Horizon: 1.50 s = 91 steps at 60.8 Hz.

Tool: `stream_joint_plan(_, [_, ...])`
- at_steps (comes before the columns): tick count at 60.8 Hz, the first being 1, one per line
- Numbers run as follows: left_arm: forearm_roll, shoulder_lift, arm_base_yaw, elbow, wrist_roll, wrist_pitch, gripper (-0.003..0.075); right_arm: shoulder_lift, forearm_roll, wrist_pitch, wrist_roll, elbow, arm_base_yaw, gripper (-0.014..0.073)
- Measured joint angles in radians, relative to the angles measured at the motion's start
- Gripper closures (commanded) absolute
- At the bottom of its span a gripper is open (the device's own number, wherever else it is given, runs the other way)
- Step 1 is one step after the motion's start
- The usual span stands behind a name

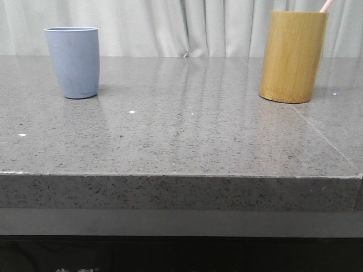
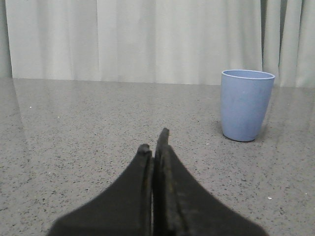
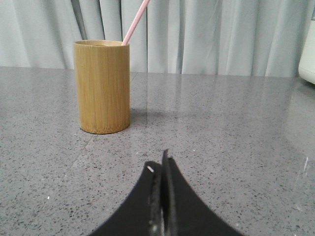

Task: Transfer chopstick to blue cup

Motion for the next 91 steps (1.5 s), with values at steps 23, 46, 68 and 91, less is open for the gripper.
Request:
stream_joint_plan(23, [0.0, 0.0, 0.0, 0.0, 0.0, 0.0, 0.0739, 0.0, 0.0, 0.0, 0.0, 0.0, 0.0, 0.066])
stream_joint_plan(46, [0.0, 0.0, 0.0, 0.0, 0.0, 0.0, 0.0739, 0.0, 0.0, 0.0, 0.0, 0.0, 0.0, 0.066])
stream_joint_plan(68, [-0.001, 0.0, 0.0, -0.117, 0.0, 0.036, 0.0739, 0.0, 0.067, 0.04, 0.0, -0.1, 0.0, 0.066])
stream_joint_plan(91, [-0.002, 0.178, 0.0, -0.612, 0.0, 0.345, 0.0739, 0.133, 0.038, 0.287, 0.0, -0.547, 0.0, 0.066])
